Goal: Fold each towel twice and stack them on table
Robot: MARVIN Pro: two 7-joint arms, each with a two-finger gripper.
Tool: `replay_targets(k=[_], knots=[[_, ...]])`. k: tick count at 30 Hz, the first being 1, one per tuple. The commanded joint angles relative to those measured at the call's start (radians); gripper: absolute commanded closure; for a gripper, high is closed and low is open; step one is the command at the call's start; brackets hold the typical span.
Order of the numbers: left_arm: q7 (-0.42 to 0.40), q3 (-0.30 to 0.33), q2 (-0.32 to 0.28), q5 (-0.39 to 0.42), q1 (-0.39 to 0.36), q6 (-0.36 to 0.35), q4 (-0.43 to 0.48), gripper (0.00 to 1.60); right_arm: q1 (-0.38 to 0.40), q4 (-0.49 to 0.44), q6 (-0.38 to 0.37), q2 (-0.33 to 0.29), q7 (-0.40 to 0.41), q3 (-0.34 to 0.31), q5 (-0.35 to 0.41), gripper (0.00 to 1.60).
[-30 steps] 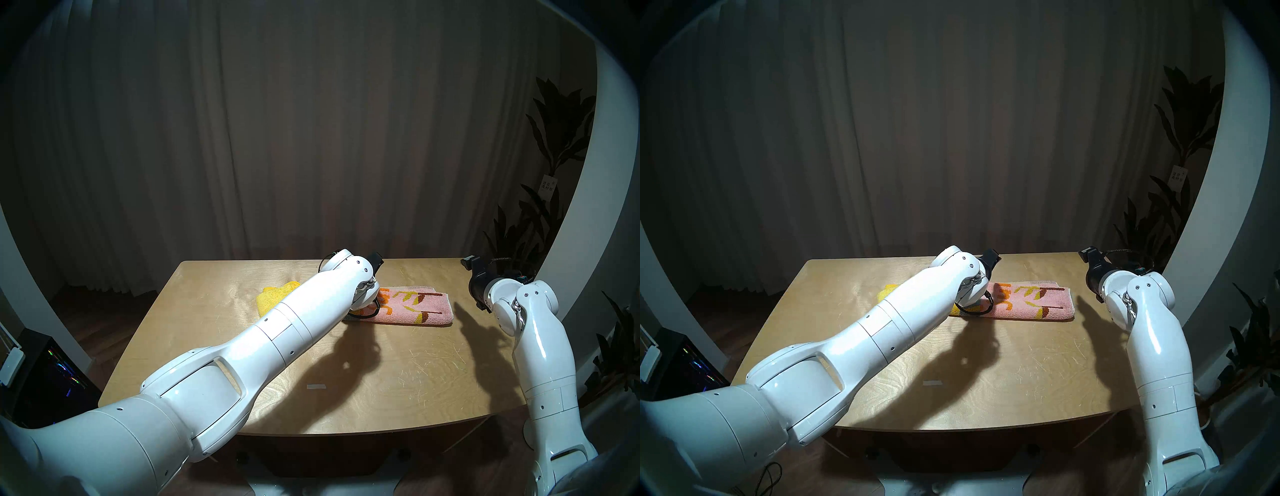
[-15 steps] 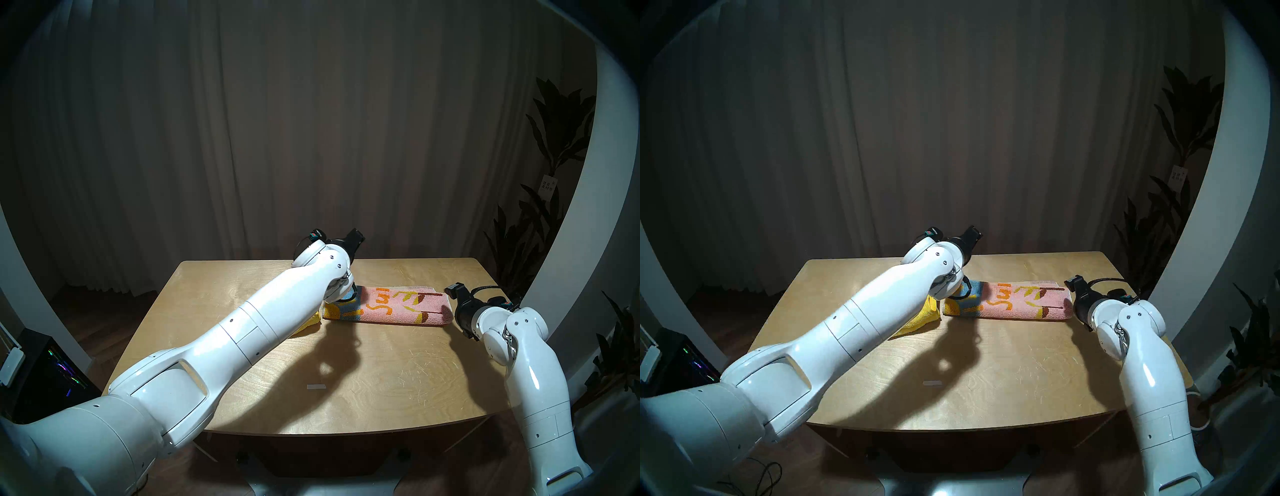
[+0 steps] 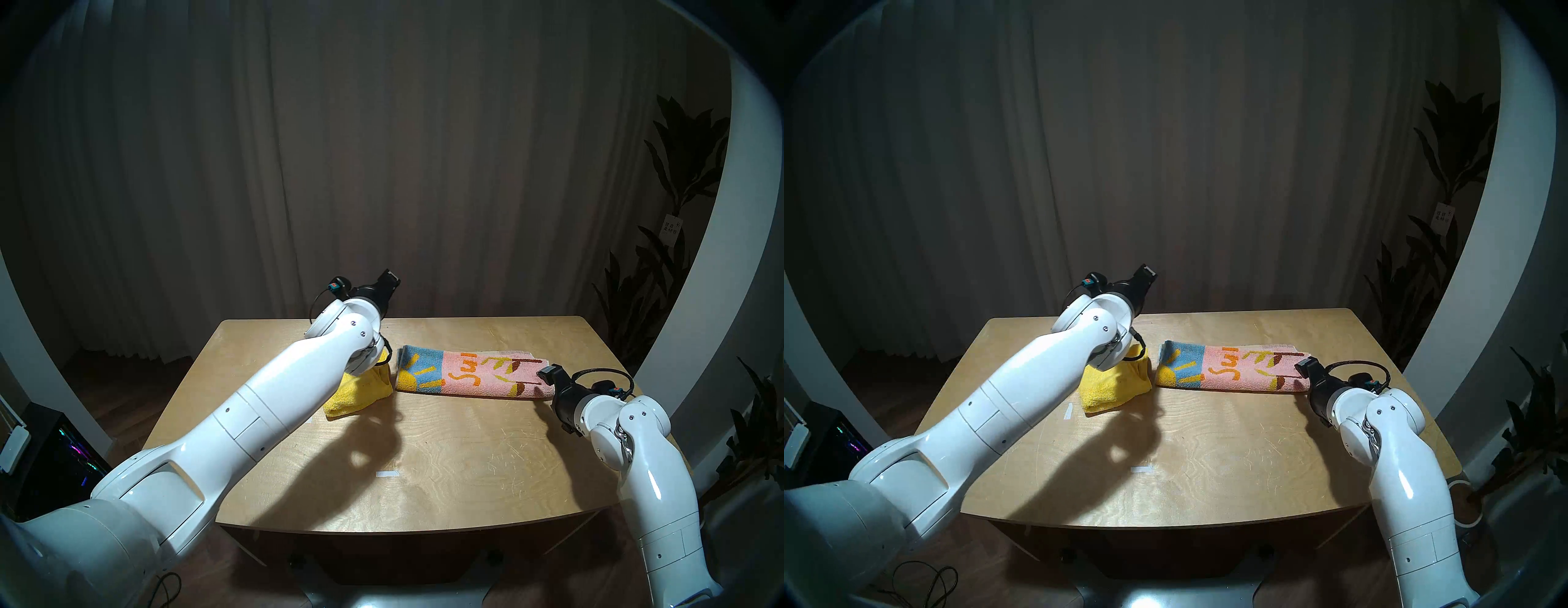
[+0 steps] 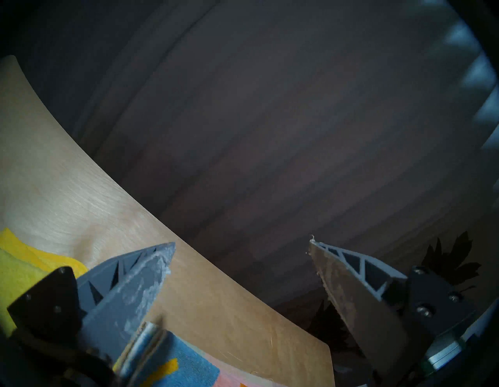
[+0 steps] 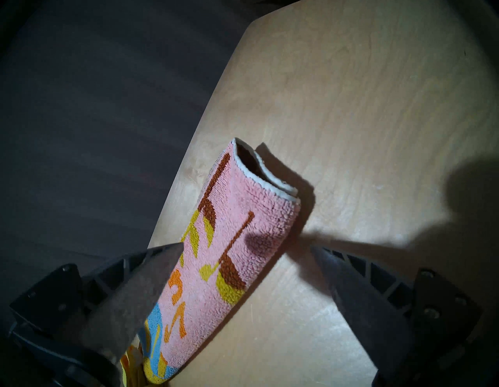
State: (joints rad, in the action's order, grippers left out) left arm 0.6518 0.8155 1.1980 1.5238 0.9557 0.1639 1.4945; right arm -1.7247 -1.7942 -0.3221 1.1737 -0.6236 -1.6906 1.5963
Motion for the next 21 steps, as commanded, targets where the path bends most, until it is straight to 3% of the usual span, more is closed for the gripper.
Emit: replay_targets(k=[1,13,15,21], knots=[[-0.047,0.068,-0.107,-0.016,0.08,0.045,0.087,0.0,-0.035,-0.037,0.012,-0.009,0.021,-0.013,-0.021,0.0],[-0.166,0.142,-0.258,-0.018,0.251,0.111,0.252,0.0,-0.057,-0.028,0.047,0.002,0.064,0.006,-0.073,0.0],[-0.208,0.166,-0.298,-0.011,0.307,0.131,0.298,0.0,-0.056,-0.022,0.06,0.005,0.085,0.017,-0.089,0.0],[-0.274,0.196,-0.358,0.018,0.382,0.153,0.342,0.0,-0.04,0.007,0.091,0.012,0.118,0.039,-0.122,0.0]])
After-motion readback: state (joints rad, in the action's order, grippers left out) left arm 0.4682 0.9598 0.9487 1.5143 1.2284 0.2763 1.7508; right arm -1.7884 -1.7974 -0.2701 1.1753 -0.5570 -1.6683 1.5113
